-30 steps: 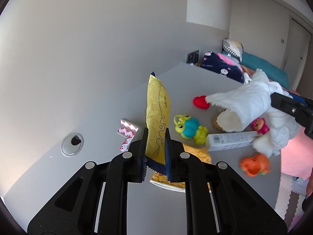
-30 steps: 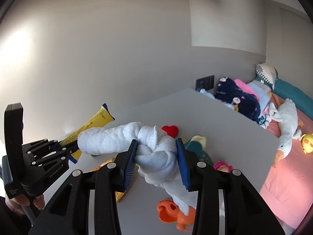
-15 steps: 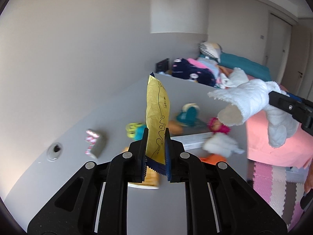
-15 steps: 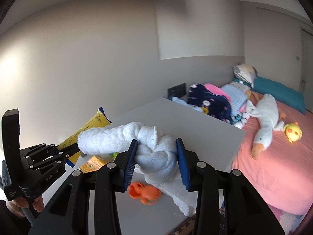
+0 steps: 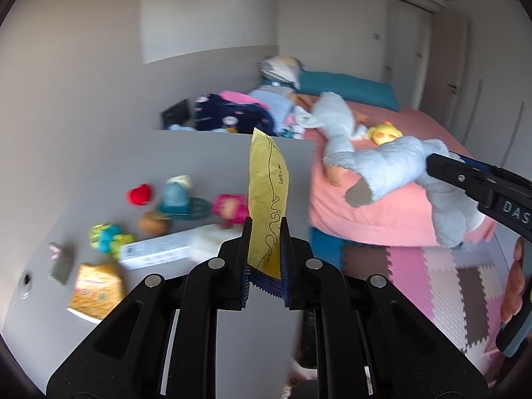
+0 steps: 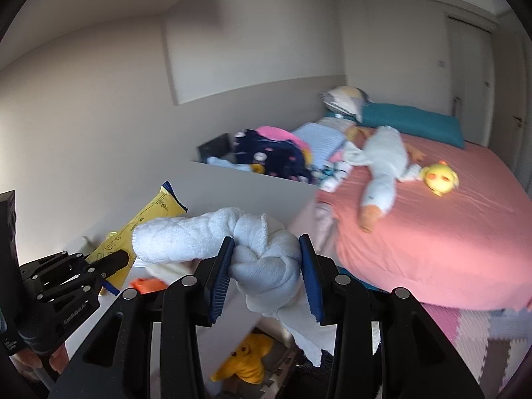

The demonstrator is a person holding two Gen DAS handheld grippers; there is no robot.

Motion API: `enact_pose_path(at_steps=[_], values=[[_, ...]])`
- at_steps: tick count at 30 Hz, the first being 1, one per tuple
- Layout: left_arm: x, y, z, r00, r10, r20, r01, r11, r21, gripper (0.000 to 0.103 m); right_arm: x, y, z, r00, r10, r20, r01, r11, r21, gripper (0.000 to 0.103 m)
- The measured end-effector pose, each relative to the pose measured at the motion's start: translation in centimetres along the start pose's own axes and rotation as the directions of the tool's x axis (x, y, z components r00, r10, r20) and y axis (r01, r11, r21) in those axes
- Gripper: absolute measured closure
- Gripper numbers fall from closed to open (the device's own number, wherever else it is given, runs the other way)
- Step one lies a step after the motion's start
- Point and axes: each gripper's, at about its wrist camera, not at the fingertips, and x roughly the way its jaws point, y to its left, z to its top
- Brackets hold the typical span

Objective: Collect trash
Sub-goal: 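Carry both held items over the black bin and open both tools to drop them, then move both open tools back over the desk items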

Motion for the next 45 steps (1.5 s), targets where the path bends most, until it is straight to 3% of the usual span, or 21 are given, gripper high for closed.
enact_pose_path(at_steps=[9, 11, 12, 13, 14, 15, 16, 21, 29, 45], values=[[4.2, -6.7, 0.1, 0.989, -0.123, -0.081, 0.130, 0.988, 0.088, 0.090, -0.2, -6.8, -2.5, 0.995, -0.093, -0.042, 0.097, 0.990, 0.099, 0.060], [5.1, -7.9, -0.1, 0.982, -0.150, -0.112, 0.161, 0.981, 0.105, 0.089, 0.0, -7.9, -2.8, 0.994, -0.100, -0.049, 0.106, 0.986, 0.131, 0.051], [5.9, -8.7, -0.2, 0.975, -0.169, -0.143, 0.186, 0.975, 0.118, 0.089, 0.2, -8.6, -3.0, 0.993, -0.108, -0.055, 0.116, 0.982, 0.150, 0.039], [6.6, -9.4, -0.3, 0.971, -0.175, -0.164, 0.197, 0.972, 0.127, 0.081, 0.3, -9.2, -3.0, 0.990, -0.129, -0.054, 0.136, 0.977, 0.161, 0.025], [7.3, -10.1, -0.4, 0.970, -0.164, -0.179, 0.190, 0.972, 0.137, 0.046, 0.2, -9.6, -3.1, 0.987, -0.151, -0.049, 0.157, 0.974, 0.165, 0.022], [7.6, -10.4, -0.5, 0.971, -0.158, -0.179, 0.184, 0.973, 0.142, 0.025, 0.1, -10.0, -3.2, 0.983, -0.179, -0.047, 0.184, 0.968, 0.169, 0.022], [7.7, -10.8, -0.6, 0.976, -0.155, -0.156, 0.179, 0.972, 0.151, 0.010, 0.1, -10.5, -3.3, 0.979, -0.197, -0.050, 0.203, 0.963, 0.177, 0.022], [8.1, -11.7, -1.0, 0.978, -0.150, -0.147, 0.177, 0.965, 0.191, 0.010, -0.1, -11.9, -3.6, 0.975, -0.215, -0.057, 0.222, 0.953, 0.206, 0.022], [7.8, -10.2, -1.1, 0.980, -0.135, -0.149, 0.157, 0.976, 0.148, 0.010, 0.2, -10.8, -3.6, 0.980, -0.192, -0.049, 0.198, 0.963, 0.182, 0.022], [5.7, -4.6, -1.6, 0.990, -0.062, -0.125, 0.073, 0.994, 0.084, 0.010, 2.1, -4.1, -3.0, 0.994, -0.088, -0.058, 0.093, 0.991, 0.092, 0.022]])
